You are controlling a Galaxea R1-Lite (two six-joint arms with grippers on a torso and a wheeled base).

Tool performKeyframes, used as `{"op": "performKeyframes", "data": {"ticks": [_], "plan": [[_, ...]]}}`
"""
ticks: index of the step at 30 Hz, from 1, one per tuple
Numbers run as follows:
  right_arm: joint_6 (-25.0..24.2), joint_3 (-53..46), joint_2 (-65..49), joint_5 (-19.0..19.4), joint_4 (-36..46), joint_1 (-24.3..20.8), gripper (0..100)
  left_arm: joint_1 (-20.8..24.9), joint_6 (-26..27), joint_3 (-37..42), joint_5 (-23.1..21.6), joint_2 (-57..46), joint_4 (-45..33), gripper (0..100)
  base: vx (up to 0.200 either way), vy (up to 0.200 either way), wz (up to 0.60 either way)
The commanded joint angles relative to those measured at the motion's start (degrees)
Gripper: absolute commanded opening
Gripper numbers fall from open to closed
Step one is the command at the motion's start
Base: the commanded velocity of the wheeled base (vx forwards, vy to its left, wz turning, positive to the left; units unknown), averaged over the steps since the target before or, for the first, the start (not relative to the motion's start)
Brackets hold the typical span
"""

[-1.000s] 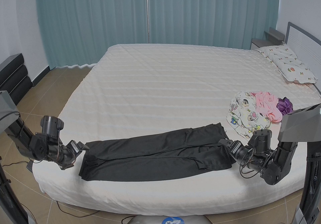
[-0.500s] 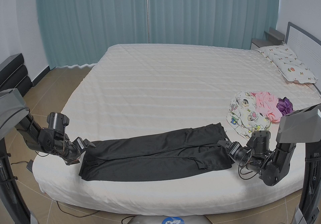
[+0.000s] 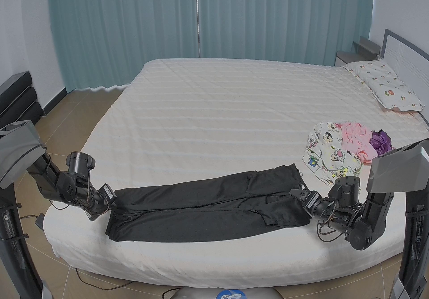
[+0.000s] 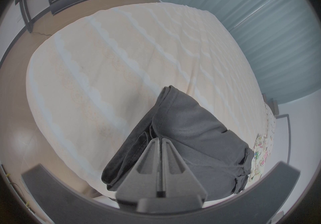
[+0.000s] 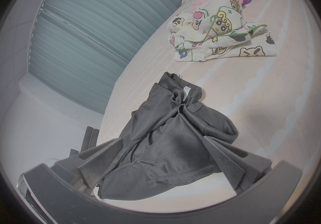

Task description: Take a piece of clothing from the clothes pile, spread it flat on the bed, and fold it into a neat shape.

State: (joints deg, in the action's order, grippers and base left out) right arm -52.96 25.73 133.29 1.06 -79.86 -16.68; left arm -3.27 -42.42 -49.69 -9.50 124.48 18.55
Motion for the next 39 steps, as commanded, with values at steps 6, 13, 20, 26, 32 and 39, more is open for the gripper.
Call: {"op": "performKeyframes", "data": {"ticks": [6,13,20,26,32,39], "plan": [[0.0,0.0,0.1,0.0,0.0,0.0,100,0.1,-1.8,0.5,-1.4,-5.5,1.3,0,0.0,0.0,0.0],[-0.5,0.7,0.1,0.2,-0.1,-0.5,100,0.2,-1.9,2.7,-1.2,-5.0,10.0,0,0.0,0.0,0.0],[-4.3,4.9,0.1,-0.4,0.5,-2.2,100,0.2,-2.4,3.8,-1.0,-5.2,13.0,0,0.0,0.0,0.0],[-4.8,9.8,0.6,-0.3,2.3,-3.5,100,0.2,-3.6,3.7,-1.0,-5.2,13.2,0,0.0,0.0,0.0],[-5.7,17.9,4.5,-0.5,8.1,-3.6,100,0.2,-3.8,3.7,-1.0,-5.2,13.2,0,0.0,0.0,0.0],[-6.5,26.4,8.7,-0.5,15.0,-2.4,100,0.2,-5.6,3.3,-1.0,-5.0,13.2,0,0.0,0.0,0.0]]}}
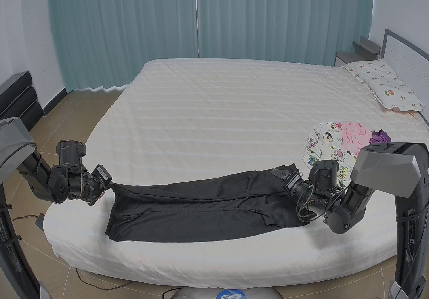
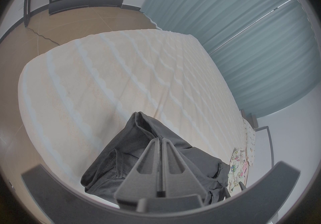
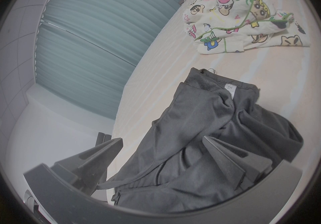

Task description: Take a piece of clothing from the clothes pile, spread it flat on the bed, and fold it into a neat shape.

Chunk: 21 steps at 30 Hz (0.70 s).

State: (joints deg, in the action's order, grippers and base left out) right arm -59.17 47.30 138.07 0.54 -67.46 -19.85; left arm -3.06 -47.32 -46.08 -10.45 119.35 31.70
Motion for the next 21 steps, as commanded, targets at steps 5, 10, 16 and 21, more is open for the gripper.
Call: {"op": "performKeyframes", "data": {"ticks": [5,10,16,21], "plan": [[-0.3,8.5,4.8,0.0,5.7,1.7,100,0.0,-0.8,-0.3,0.1,0.2,0.0,0,0.0,0.0,0.0],[-0.4,6.8,2.7,-0.1,6.8,1.7,100,-0.1,-0.8,-0.4,0.1,0.2,0.0,0,0.0,0.0,0.0],[-0.2,4.6,1.1,-1.9,7.3,1.5,100,0.0,-0.8,-0.2,0.1,0.1,0.0,0,0.0,0.0,0.0],[-0.2,5.5,0.9,-2.9,9.5,1.8,100,0.0,-0.8,-0.1,0.1,-0.1,0.1,0,0.0,0.0,0.0]]}}
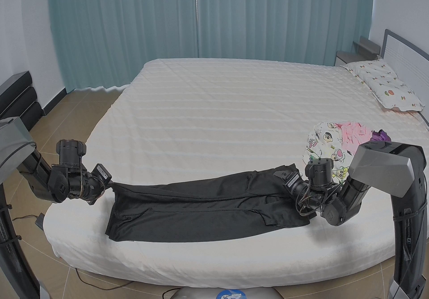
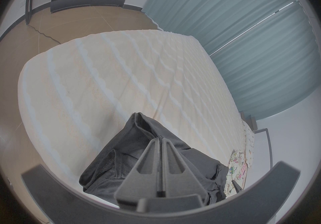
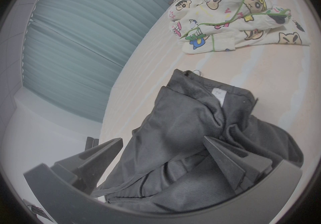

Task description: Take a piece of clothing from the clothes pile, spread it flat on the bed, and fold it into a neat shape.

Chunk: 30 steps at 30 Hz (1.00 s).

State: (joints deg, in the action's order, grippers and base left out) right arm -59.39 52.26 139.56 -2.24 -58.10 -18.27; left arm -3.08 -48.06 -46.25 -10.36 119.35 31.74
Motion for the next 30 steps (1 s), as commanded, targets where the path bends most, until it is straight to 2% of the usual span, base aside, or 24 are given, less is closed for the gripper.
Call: {"op": "performKeyframes", "data": {"ticks": [1,9,10,24,27,30], "plan": [[0.1,0.6,-0.6,-0.1,0.2,0.3,100,0.0,0.0,0.1,0.0,-0.1,0.1,0,0.0,0.0,0.0],[0.1,4.4,2.0,-0.3,3.1,0.1,100,0.0,0.0,0.1,0.0,-0.2,0.0,0,0.0,0.0,0.0],[0.2,4.6,2.2,-0.5,3.5,0.1,0,0.0,0.0,0.1,0.0,-0.2,0.1,0,0.0,0.0,0.0],[-0.5,4.8,0.5,-2.3,2.3,0.2,0,0.0,-0.2,-0.7,0.3,0.2,1.0,0,0.0,0.0,0.0],[-2.0,4.3,0.5,-3.7,-4.4,0.2,0,0.0,-3.5,-0.7,0.4,0.3,7.5,0,0.0,0.0,0.0],[-2.0,3.5,0.5,-3.8,-6.1,0.3,0,0.0,-5.1,-0.2,1.1,0.3,11.1,0,0.0,0.0,0.0]]}}
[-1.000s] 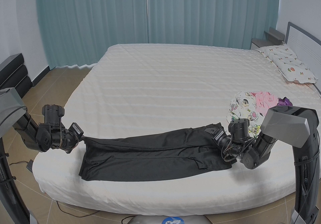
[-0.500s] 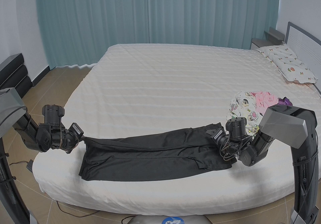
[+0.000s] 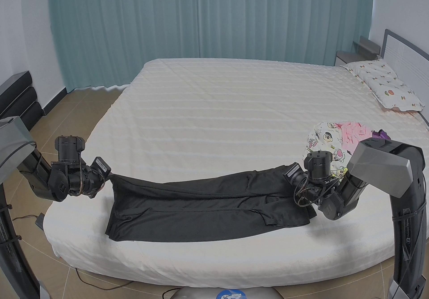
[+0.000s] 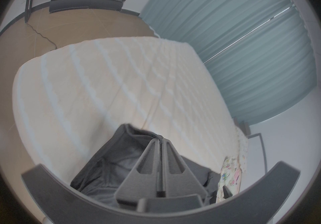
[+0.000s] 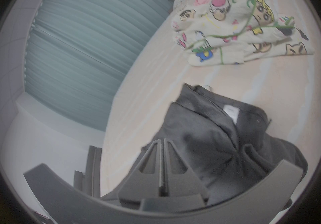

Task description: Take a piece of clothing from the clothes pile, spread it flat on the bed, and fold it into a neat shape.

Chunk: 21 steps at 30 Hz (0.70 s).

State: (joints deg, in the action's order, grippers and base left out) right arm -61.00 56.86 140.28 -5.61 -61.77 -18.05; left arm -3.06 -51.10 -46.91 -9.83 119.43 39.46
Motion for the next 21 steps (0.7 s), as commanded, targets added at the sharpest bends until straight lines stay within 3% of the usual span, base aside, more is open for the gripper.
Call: {"op": "performKeyframes", "data": {"ticks": [1,16,21], "plan": [[-0.3,-1.0,-0.3,-0.5,-2.5,0.0,0,0.0,-2.1,0.5,0.6,0.2,3.3,0,0.0,0.0,0.0],[0.7,-4.1,-0.4,0.0,-2.6,-0.1,0,0.0,-1.2,2.9,0.2,0.5,5.1,0,0.0,0.0,0.0],[0.7,-5.9,-1.2,0.0,-3.1,-0.1,0,-0.3,7.9,6.2,0.2,0.3,2.9,0,0.0,0.0,0.0]]}}
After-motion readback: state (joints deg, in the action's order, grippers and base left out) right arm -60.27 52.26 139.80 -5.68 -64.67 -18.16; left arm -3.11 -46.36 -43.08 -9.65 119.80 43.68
